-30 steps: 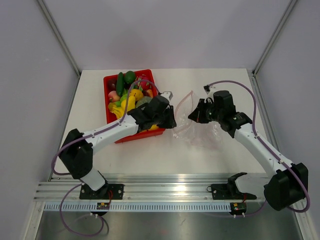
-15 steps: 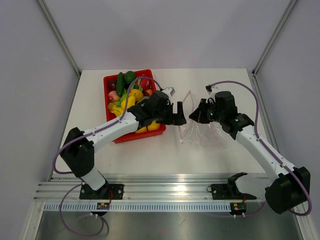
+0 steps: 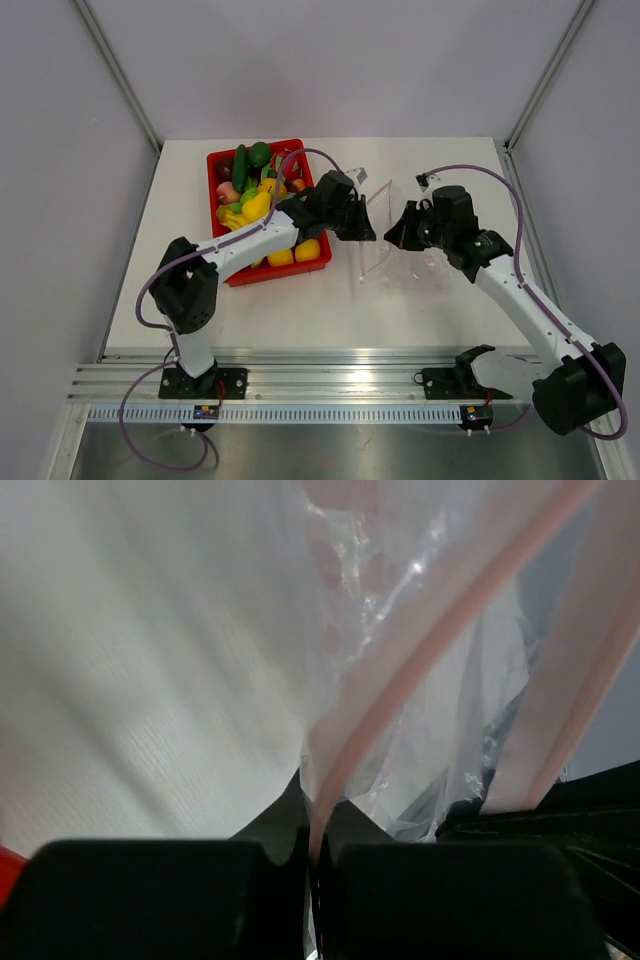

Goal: Place the food in the zip-top bag and seal the zipper
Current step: Open the zipper of the food storage bag.

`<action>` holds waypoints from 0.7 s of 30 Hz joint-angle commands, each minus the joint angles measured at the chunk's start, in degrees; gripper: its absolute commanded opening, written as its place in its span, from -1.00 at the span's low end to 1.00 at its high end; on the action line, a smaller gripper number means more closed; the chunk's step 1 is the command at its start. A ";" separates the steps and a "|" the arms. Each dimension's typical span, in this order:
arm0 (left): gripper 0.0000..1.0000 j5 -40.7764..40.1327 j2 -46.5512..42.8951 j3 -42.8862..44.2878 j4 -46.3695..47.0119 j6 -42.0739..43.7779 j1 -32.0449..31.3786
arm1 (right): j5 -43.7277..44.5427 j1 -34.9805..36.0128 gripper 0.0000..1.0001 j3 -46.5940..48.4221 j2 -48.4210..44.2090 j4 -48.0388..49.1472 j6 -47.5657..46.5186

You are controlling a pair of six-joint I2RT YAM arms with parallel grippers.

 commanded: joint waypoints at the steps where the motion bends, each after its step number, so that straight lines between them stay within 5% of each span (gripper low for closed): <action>1: -1.00 -4.82 0.95 4.48 -4.37 -0.24 1.00 | 5.63 0.02 -1.00 2.34 -3.38 -4.39 -0.48; 18: -0.99 -16.18 8.42 13.45 -17.39 5.73 1.70 | 8.89 0.11 -1.00 6.56 -4.79 -5.72 2.15; 21: -0.40 -12.84 6.76 13.80 -16.78 7.66 1.62 | 9.15 0.11 -1.00 6.13 -2.94 -5.37 3.82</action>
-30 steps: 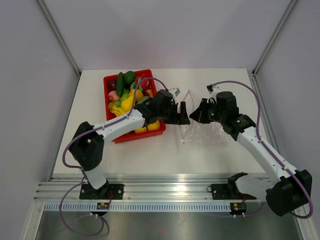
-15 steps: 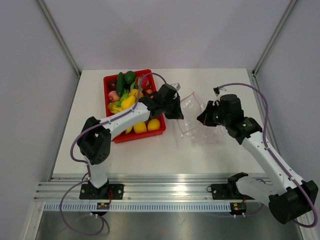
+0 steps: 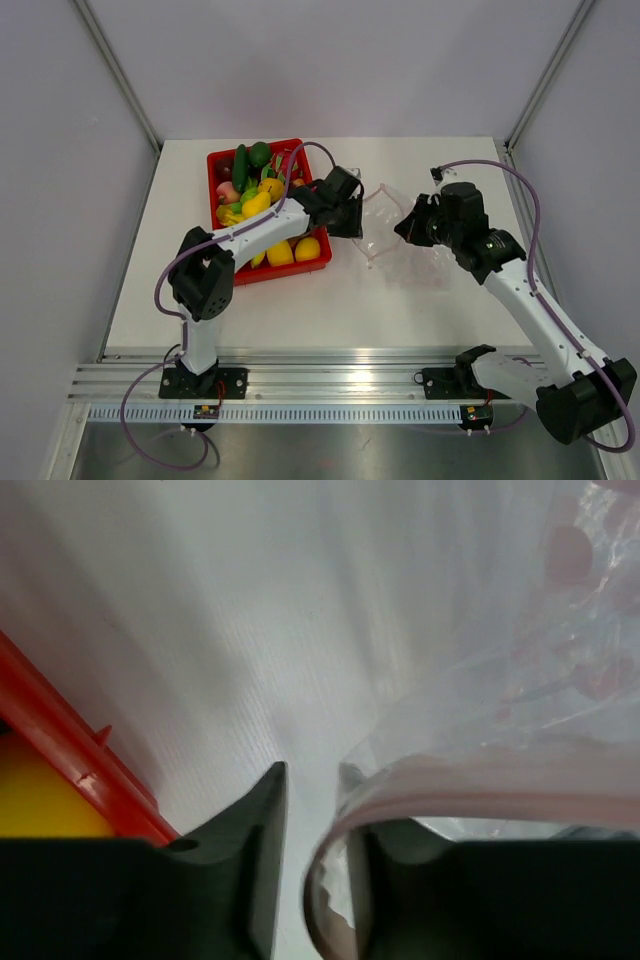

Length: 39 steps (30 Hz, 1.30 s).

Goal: Place the food in the zip-top bag and seal the zipper
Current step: Open the zipper of the food storage bag, then pick up the fake fruit from the bin.

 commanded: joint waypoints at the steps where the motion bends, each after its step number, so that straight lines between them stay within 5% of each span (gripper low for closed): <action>1: -0.23 0.50 -1.92 2.85 0.16 3.49 0.17 | 0.61 0.13 -1.00 2.17 1.89 1.24 2.34; 2: 0.08 0.68 -3.15 3.03 -0.45 4.19 0.17 | 1.39 0.04 -1.00 2.26 2.59 1.15 2.69; 7: 0.26 -1.51 -6.05 5.49 -5.10 8.94 0.26 | 2.19 0.13 -1.00 2.61 4.18 0.71 3.66; 13: 0.97 -8.02 -11.24 5.76 -10.82 12.81 2.89 | 2.72 0.04 -1.00 2.78 5.14 1.24 3.75; 19: 0.98 -15.55 -15.63 4.09 -11.62 15.79 9.05 | 3.07 0.13 -1.00 3.49 5.41 0.45 2.96; 20: 0.98 -24.54 -16.33 2.87 -10.92 16.41 9.05 | 3.07 0.13 -1.00 3.57 5.49 0.53 3.04; 26: 0.86 -42.71 -12.14 3.19 -10.56 21.60 9.84 | 2.63 0.13 -1.00 4.01 6.81 0.71 2.96; 39: 0.71 -43.70 -3.25 5.05 -10.56 21.69 13.62 | 1.05 0.04 -1.00 4.01 8.83 2.29 2.96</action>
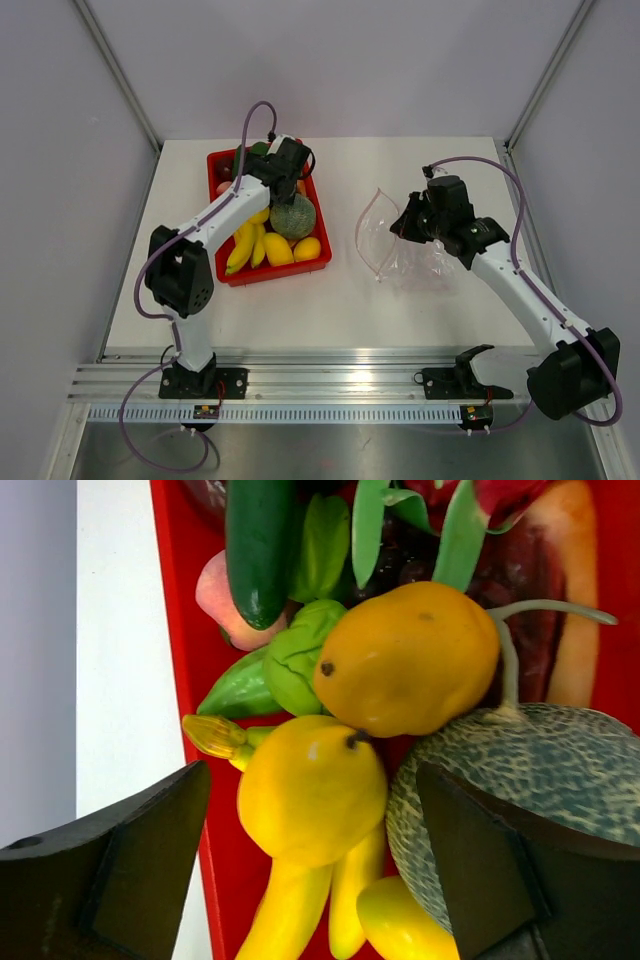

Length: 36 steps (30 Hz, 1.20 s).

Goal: Place the food in the zip-top bag and seal the zipper
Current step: Pick up the fake fruit from the bin.

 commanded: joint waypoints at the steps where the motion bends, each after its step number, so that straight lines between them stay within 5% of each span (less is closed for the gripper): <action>1: 0.68 -2.85 1.06 2.06 0.85 0.40 0.16 | -0.39 0.13 -0.99 2.20 0.46 2.14 -0.26; 13: 0.42 -1.80 2.47 0.56 0.06 -0.65 1.30 | -0.74 0.13 -1.00 2.11 1.08 2.67 -0.26; 24: -0.73 0.40 -1.04 0.03 -1.87 0.31 1.21 | -0.83 0.13 -1.00 2.29 1.34 2.75 0.18; 36: -1.00 9.25 -8.69 2.76 -4.34 1.71 1.21 | -3.21 0.66 -1.00 4.83 3.62 2.40 -0.43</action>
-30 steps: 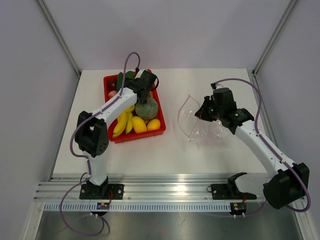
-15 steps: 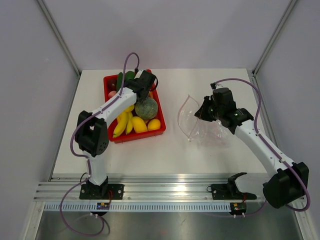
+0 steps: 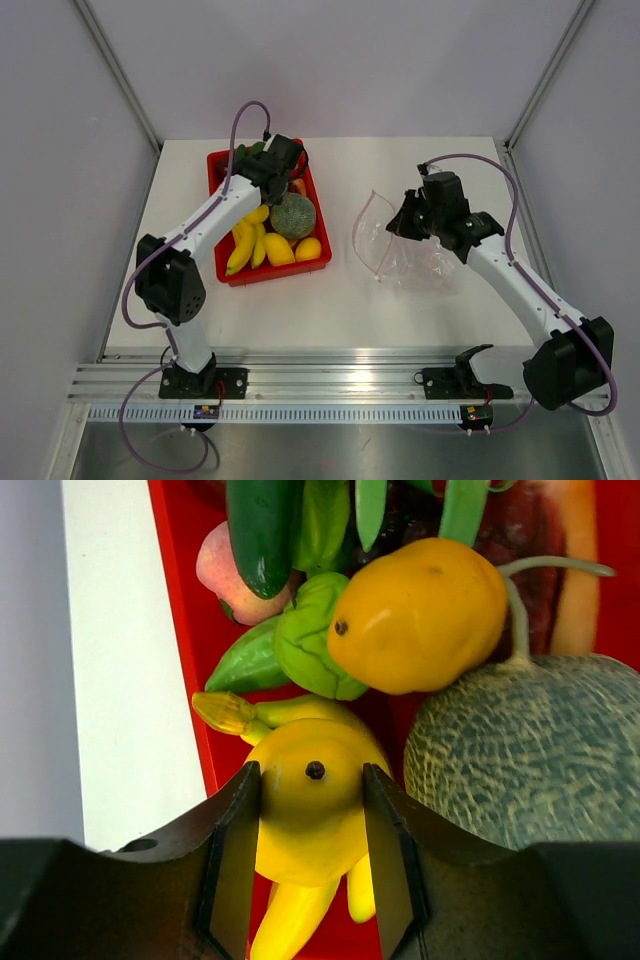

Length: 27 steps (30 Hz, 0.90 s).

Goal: Place the food in the zip-top bag and seal the zipper
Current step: Pick up the fake fruit from the bin, then place the fake fruit in the zipper food storage bag.

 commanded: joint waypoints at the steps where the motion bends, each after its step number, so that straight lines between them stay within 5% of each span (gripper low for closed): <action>1: -1.00 10.04 -6.42 2.67 0.32 1.96 0.16 | -1.46 0.96 -1.00 4.70 1.31 2.18 -0.69; 10: -1.00 38.41 -18.11 1.36 5.06 1.96 -0.27 | -4.53 1.40 -1.00 6.29 5.00 5.08 2.02; 17: -1.00 57.79 -22.42 -5.93 17.78 -4.88 -1.77 | -6.73 1.40 -1.00 5.77 5.53 7.02 4.05; 27: -1.00 58.16 -18.12 -11.73 32.65 -13.50 -9.59 | -7.52 1.49 -1.00 5.59 2.90 6.49 5.19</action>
